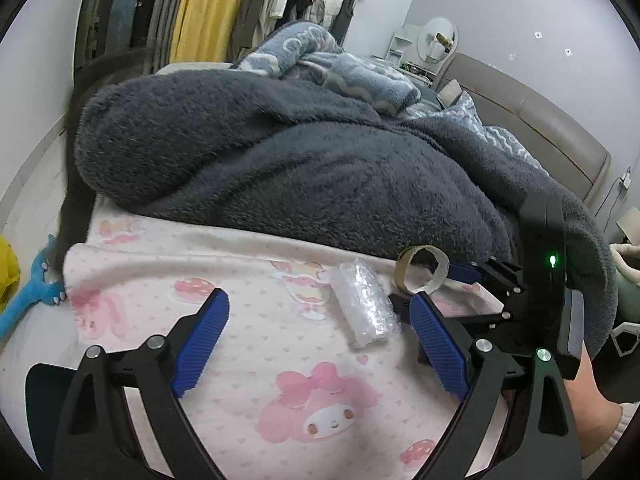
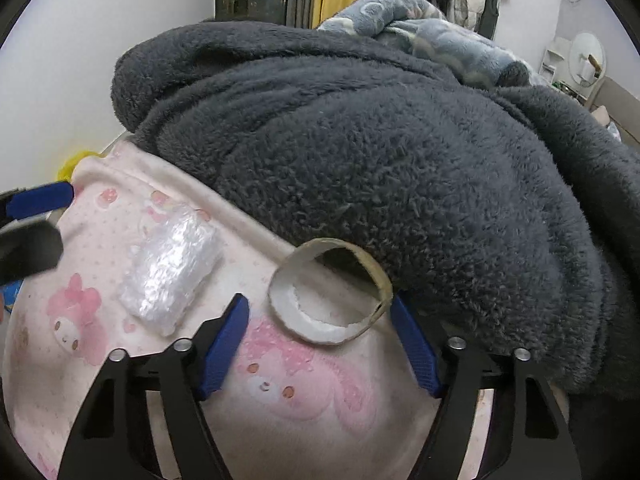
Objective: Collect trash
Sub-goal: 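Move the right gripper to the bed and close on the cardboard tape core, then grasp the small bubble-wrap piece with the left gripper while the right lifts the tape core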
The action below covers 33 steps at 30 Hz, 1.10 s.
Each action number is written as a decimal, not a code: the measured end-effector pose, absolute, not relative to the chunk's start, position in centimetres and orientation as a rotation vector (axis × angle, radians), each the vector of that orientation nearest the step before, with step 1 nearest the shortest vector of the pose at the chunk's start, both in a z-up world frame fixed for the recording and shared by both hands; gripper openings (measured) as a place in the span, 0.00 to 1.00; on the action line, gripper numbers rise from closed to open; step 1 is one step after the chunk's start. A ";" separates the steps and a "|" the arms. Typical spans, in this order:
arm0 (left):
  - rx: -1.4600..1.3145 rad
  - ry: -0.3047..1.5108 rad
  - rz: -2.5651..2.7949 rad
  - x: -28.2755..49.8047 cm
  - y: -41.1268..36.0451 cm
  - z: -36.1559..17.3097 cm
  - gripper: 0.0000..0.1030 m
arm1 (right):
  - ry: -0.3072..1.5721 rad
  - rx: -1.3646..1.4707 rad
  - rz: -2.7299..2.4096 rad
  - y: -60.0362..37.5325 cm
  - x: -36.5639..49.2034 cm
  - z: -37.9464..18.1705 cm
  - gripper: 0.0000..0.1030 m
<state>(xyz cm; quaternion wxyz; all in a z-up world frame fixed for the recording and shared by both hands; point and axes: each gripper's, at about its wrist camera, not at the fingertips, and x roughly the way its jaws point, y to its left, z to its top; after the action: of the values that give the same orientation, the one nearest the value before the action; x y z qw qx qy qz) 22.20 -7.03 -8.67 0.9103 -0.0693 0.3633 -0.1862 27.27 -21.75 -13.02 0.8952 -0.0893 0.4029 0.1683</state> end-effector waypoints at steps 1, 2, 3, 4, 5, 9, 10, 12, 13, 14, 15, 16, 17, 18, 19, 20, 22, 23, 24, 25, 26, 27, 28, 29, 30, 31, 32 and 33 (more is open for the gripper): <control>-0.138 0.754 -0.386 22.3 -7.4 -8.8 0.91 | 0.835 -0.182 0.346 -21.9 27.5 -13.0 0.56; -0.134 0.759 -0.387 22.4 -7.6 -9.0 0.91 | 0.834 -0.180 0.346 -22.1 27.6 -13.0 0.52; -0.132 0.764 -0.388 22.5 -7.9 -9.2 0.91 | 0.832 -0.175 0.351 -22.3 27.5 -13.0 0.51; -0.130 0.770 -0.388 22.6 -8.1 -9.3 0.91 | 0.830 -0.169 0.359 -22.6 27.5 -13.0 0.50; -0.129 0.774 -0.388 22.7 -8.2 -9.5 0.91 | 0.828 -0.168 0.364 -22.7 27.5 -13.0 0.49; -0.128 0.785 -0.381 23.0 -8.8 -10.0 0.90 | 0.817 -0.169 0.380 -23.2 27.0 -12.4 0.49; -0.127 0.787 -0.379 23.1 -9.0 -10.1 0.90 | 0.812 -0.162 0.383 -23.6 26.8 -12.1 0.49; -0.121 0.793 -0.377 23.2 -9.4 -10.3 0.90 | 0.807 -0.145 0.386 -24.2 26.6 -11.7 0.49; -0.118 0.798 -0.377 23.3 -9.6 -10.4 0.89 | 0.801 -0.130 0.385 -24.8 26.4 -11.3 0.49; -0.114 0.801 -0.377 23.4 -9.9 -10.5 0.86 | 0.798 -0.123 0.385 -25.1 26.2 -11.2 0.49; -0.107 0.806 -0.377 23.5 -10.2 -10.6 0.84 | 0.793 -0.108 0.385 -25.6 26.1 -10.9 0.49; -0.096 0.814 -0.374 23.6 -10.7 -10.8 0.83 | 0.790 -0.099 0.385 -25.8 26.0 -10.8 0.49; -0.090 0.819 -0.374 23.7 -10.9 -10.9 0.82 | 0.787 -0.087 0.388 -26.2 26.0 -10.6 0.49; -0.080 0.825 -0.370 23.7 -11.3 -11.1 0.80 | 0.786 -0.076 0.390 -26.4 25.9 -10.5 0.49; -0.072 0.827 -0.370 23.7 -11.6 -11.1 0.79 | 0.782 -0.063 0.395 -26.8 25.7 -10.2 0.49; -0.063 0.828 -0.372 23.8 -11.9 -11.2 0.77 | 0.778 -0.052 0.397 -27.1 25.5 -10.1 0.49; -0.049 0.836 -0.371 24.0 -12.4 -11.4 0.75 | 0.773 -0.023 0.406 -27.8 25.2 -9.7 0.49; -0.045 0.842 -0.370 24.2 -12.6 -11.5 0.72 | 0.771 -0.014 0.408 -28.0 25.0 -9.6 0.49; -0.042 0.850 -0.367 24.3 -12.7 -11.7 0.69 | 0.770 -0.005 0.411 -28.2 24.7 -9.5 0.49; -0.038 0.858 -0.361 24.5 -12.8 -11.9 0.67 | 0.772 0.004 0.416 -28.5 24.8 -9.4 0.49; -0.035 0.861 -0.359 24.5 -13.0 -12.0 0.65 | 0.773 0.008 0.418 -28.7 24.5 -9.3 0.49; -0.034 0.862 -0.359 24.6 -13.1 -12.0 0.61 | 0.773 0.010 0.418 -28.8 24.2 -9.2 0.49; -0.034 0.861 -0.360 24.6 -13.2 -12.0 0.58 | 0.773 0.009 0.418 -29.0 23.8 -9.1 0.49; -0.032 0.861 -0.361 24.6 -13.3 -12.0 0.52 | 0.774 0.006 0.416 -29.2 23.5 -9.1 0.49; -0.029 0.860 -0.361 24.6 -13.4 -12.0 0.46 | 0.773 0.004 0.414 -29.2 23.2 -9.0 0.49; -0.024 0.858 -0.362 24.5 -13.6 -12.0 0.43 | 0.772 0.000 0.410 -29.4 22.7 -8.9 0.49; -0.021 0.855 -0.365 24.4 -13.7 -11.9 0.38 | 0.772 -0.001 0.407 -29.5 22.4 -8.8 0.49; -0.021 0.847 -0.376 24.2 -13.7 -11.7 0.37 | 0.773 0.000 0.403 -29.6 22.2 -8.8 0.49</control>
<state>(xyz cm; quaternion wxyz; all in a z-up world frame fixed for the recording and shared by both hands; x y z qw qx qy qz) 24.18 -13.71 -11.71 0.8945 -0.0099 0.4086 -0.1812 22.16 -29.64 -8.79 0.9066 -0.0002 0.3742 0.1952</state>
